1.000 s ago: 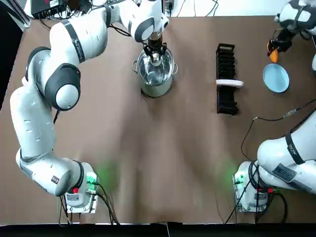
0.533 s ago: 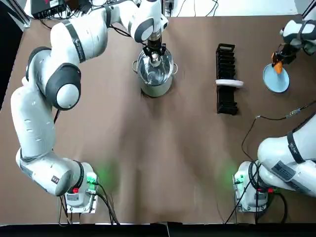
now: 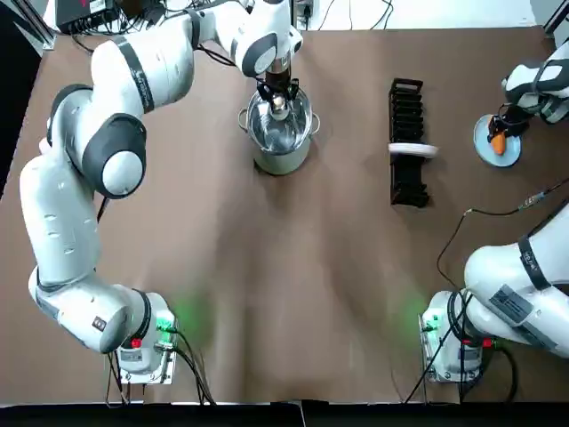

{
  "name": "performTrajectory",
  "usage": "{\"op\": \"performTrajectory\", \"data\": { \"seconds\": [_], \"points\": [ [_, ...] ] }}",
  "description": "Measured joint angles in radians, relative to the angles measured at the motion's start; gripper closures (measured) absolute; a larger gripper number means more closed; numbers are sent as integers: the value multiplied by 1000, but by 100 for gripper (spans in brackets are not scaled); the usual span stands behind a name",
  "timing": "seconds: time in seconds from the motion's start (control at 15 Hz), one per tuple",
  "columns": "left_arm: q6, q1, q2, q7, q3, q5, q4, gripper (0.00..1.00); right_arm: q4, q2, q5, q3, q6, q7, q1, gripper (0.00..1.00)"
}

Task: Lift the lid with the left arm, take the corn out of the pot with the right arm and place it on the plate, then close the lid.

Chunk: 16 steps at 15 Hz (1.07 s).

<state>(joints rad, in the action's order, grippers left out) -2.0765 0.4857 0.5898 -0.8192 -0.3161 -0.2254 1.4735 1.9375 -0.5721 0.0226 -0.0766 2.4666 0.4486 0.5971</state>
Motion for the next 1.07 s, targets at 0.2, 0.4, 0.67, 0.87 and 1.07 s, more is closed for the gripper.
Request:
{"op": "performTrajectory", "data": {
  "seconds": [0.2, 0.4, 0.67, 0.87, 1.07],
  "points": [
    [1, 0, 1, 2, 10, -11, -2, 50, 0, -9, 0, 0, 5, 10, 2, 59],
    [1, 1, 1, 2, 10, -11, -2, 50, -4, -8, 0, 0, 5, 25, 4, 55],
    [1, 4, 1, 2, 10, -11, -1, 50, -12, -8, 0, 0, -14, 31, 6, 21],
    [1, 6, 2, 0, 9, -5, -1, 50, -62, -6, 3, 1, -115, 35, 6, 18],
    [3, 7, 2, -3, 10, 23, 0, 50, -136, 20, 12, -1, -219, 58, 5, 12]
  ]
}}
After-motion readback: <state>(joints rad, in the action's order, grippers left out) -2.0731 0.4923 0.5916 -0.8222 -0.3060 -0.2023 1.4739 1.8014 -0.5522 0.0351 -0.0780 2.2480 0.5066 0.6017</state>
